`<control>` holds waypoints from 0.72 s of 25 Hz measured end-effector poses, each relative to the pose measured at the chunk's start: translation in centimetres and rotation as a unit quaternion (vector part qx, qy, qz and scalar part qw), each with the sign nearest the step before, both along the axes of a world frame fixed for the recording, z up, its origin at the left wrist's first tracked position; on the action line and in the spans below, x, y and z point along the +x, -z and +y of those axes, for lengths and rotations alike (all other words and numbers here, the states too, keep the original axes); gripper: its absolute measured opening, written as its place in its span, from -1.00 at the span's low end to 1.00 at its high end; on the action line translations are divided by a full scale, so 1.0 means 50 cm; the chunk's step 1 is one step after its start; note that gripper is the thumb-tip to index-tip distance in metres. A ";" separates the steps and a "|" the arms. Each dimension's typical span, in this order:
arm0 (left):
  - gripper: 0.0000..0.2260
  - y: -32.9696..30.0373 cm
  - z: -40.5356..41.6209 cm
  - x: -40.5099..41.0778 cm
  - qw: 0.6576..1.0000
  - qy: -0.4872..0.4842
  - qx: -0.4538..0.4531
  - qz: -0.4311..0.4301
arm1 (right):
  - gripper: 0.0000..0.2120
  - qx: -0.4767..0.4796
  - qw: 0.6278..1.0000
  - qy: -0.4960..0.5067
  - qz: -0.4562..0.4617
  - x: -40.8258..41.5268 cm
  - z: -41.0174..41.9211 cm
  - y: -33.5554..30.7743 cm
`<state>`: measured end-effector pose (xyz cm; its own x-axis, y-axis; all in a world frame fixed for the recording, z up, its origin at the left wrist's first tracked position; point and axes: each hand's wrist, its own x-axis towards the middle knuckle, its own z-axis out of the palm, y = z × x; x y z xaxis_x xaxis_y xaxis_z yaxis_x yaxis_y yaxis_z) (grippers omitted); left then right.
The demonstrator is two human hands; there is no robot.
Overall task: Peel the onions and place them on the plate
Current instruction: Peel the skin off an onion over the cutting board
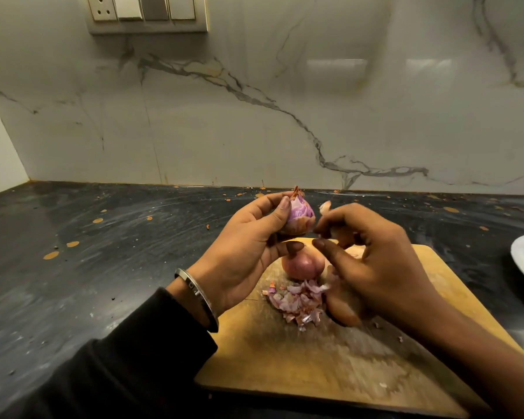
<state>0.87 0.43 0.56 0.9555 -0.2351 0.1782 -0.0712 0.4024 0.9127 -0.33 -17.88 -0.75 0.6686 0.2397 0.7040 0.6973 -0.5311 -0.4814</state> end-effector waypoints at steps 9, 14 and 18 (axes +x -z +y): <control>-0.73 -0.005 -0.001 -0.005 1.000 -0.017 0.008 0.018 | -0.82 0.068 0.997 -0.023 0.028 -0.003 -0.005 -0.007; -0.75 -0.007 -0.001 -0.006 1.000 -0.016 0.008 0.014 | -0.82 0.027 0.996 -0.071 0.046 -0.010 -0.002 -0.009; -0.71 -0.004 -0.001 0.000 1.000 -0.016 0.012 0.012 | -0.89 0.022 0.999 -0.031 0.003 -0.002 -0.004 -0.008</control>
